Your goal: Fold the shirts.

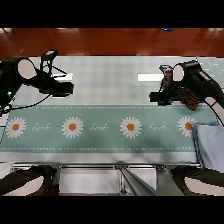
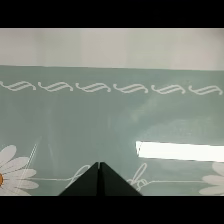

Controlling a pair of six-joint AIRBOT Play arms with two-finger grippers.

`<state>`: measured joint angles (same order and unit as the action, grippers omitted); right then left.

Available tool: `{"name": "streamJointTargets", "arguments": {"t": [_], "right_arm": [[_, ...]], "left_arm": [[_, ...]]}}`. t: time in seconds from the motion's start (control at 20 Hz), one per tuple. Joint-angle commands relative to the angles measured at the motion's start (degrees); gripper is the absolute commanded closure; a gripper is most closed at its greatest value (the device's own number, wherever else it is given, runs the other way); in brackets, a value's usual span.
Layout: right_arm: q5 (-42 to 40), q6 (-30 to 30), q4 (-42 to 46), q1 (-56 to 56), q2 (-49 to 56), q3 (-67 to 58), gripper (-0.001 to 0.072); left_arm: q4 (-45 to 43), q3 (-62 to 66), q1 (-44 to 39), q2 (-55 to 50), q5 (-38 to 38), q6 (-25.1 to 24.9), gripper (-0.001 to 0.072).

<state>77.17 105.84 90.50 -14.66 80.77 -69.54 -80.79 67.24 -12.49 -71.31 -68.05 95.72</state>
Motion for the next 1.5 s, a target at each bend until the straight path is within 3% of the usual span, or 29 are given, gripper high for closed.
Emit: {"name": "streamJointTargets", "arguments": {"t": [0.0, 0.3, 0.35, 0.4, 0.45, 0.6, 0.7, 0.85, 1.1, 1.45], "right_arm": [[-1.36, -0.02, 0.07, -0.04, 0.00, 0.02, 0.0684], [-16.17, -0.07, 0.90, -0.04, 0.00, -0.20, 0.0680], [-19.43, -0.46, 1.60, -0.04, 0.00, -0.98, 0.0620], [-21.29, -0.74, 3.58, -0.02, 0.00, -2.71, 0.0423], [-21.81, -1.36, 7.65, -0.04, 0.00, -5.49, 0.0305], [-17.40, -1.62, 24.68, 2.10, 0.00, -15.15, 0.0305], [-14.49, -1.51, 28.48, 8.02, 0.00, -17.84, 0.0305], [-13.77, -1.70, 20.26, 19.45, 0.79, -15.76, 0.0305], [-14.53, -8.22, 3.54, 30.38, 8.79, -13.00, 0.0306], [-14.51, -8.92, -0.85, 30.51, 17.88, -13.00, 0.0325]], "left_arm": [[-0.02, 0.04, -0.02, -0.04, 0.11, 0.00, 0.0694], [-0.15, 0.04, 0.04, -0.74, 13.05, -0.02, 0.0693], [-0.28, 0.07, 0.24, -0.83, 15.17, -0.02, 0.0673], [-0.46, 0.07, 0.72, -0.85, 17.33, -0.02, 0.0467], [-0.72, 0.20, 1.49, -0.85, 17.90, -0.17, 0.0202], [-4.98, 2.40, 6.54, -0.35, 9.38, -0.96, 0.0197], [-4.85, 0.96, 11.06, 2.32, 7.85, -2.16, 0.0197], [-1.53, -6.45, 14.32, 10.73, 12.92, -2.19, 0.0197], [7.10, -22.53, 12.76, 21.46, 20.13, -2.16, 0.0197], [8.87, -26.88, 9.68, 18.67, 21.14, -2.14, 0.0198]]}}
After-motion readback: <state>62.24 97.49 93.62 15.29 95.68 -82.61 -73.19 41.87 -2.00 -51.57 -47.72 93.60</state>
